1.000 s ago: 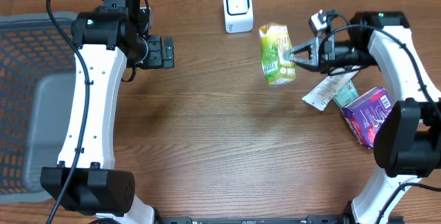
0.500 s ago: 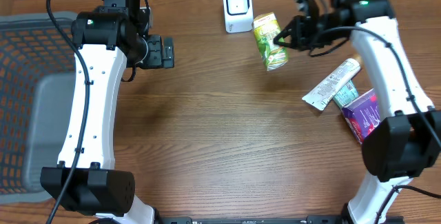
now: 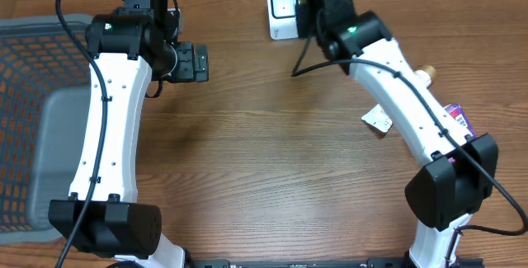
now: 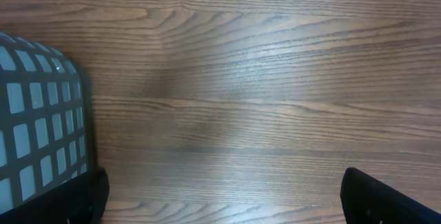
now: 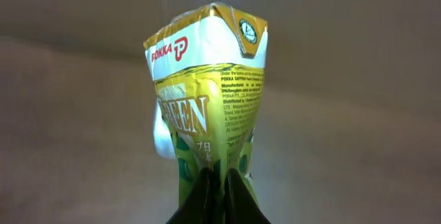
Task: Scan the item barcode
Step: 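Hold the green pouch in front of the white scanner with right gripper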
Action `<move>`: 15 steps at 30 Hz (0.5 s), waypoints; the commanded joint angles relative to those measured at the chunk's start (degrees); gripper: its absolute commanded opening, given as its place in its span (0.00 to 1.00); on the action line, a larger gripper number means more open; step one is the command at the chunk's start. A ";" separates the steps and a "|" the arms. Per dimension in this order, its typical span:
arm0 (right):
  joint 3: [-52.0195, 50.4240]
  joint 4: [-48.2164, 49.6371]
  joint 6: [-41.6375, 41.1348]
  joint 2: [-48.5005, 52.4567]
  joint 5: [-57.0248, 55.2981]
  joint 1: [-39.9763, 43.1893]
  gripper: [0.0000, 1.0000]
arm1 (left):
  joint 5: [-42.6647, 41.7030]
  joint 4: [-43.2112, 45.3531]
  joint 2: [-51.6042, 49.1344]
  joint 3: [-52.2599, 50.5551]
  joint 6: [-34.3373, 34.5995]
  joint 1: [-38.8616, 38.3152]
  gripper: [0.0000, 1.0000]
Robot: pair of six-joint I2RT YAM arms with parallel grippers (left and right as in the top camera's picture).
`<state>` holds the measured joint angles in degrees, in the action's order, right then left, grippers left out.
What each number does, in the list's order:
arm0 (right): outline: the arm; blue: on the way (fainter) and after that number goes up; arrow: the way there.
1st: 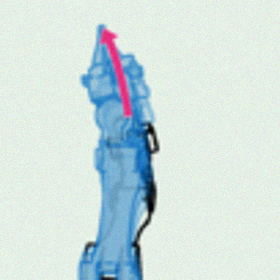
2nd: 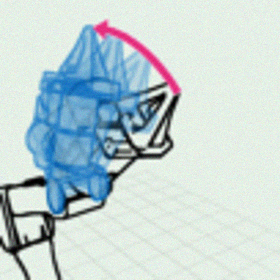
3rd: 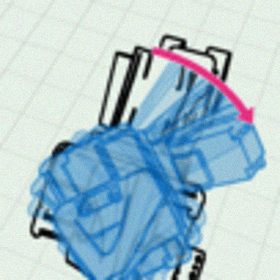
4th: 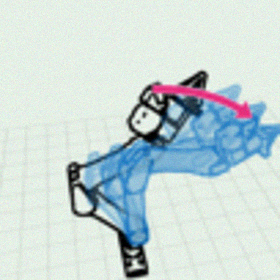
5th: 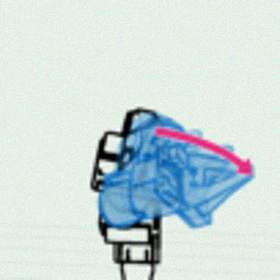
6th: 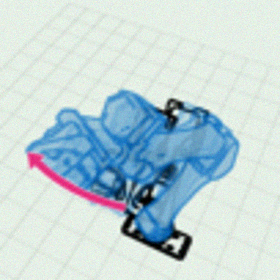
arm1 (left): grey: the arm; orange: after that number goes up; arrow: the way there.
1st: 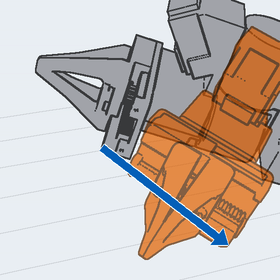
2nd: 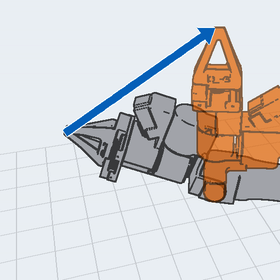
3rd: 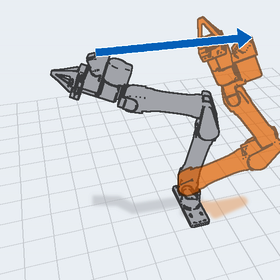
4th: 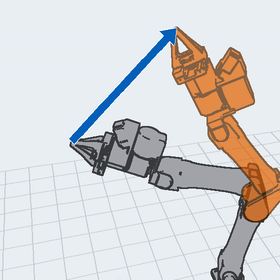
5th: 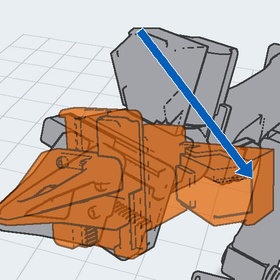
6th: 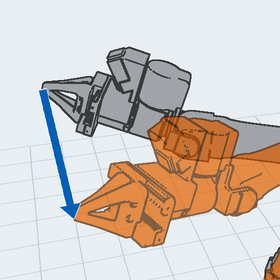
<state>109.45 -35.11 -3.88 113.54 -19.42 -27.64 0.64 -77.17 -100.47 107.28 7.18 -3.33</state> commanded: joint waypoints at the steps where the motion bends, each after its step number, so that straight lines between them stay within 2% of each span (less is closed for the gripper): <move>1: 1.55 5.99 10.75 0.70 -5.84 -0.44 0.04 | -0.61 0.02 0.04 0.02 0.74 0.22 1.00; 3: 1.55 8.61 16.83 2.58 -5.84 -0.55 0.04 | -0.61 0.02 0.04 0.02 0.74 0.22 1.00; 9: 1.55 17.25 28.15 8.50 -5.79 -0.55 0.04 | -0.61 0.02 0.04 0.02 0.74 0.22 1.00; 15: 1.55 25.73 36.04 14.14 -5.79 -0.59 0.04 | -0.61 0.02 0.04 0.02 0.74 0.22 0.99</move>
<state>109.45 -13.50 24.91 126.61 -24.01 -28.47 0.64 -77.17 -100.47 107.28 7.18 -3.33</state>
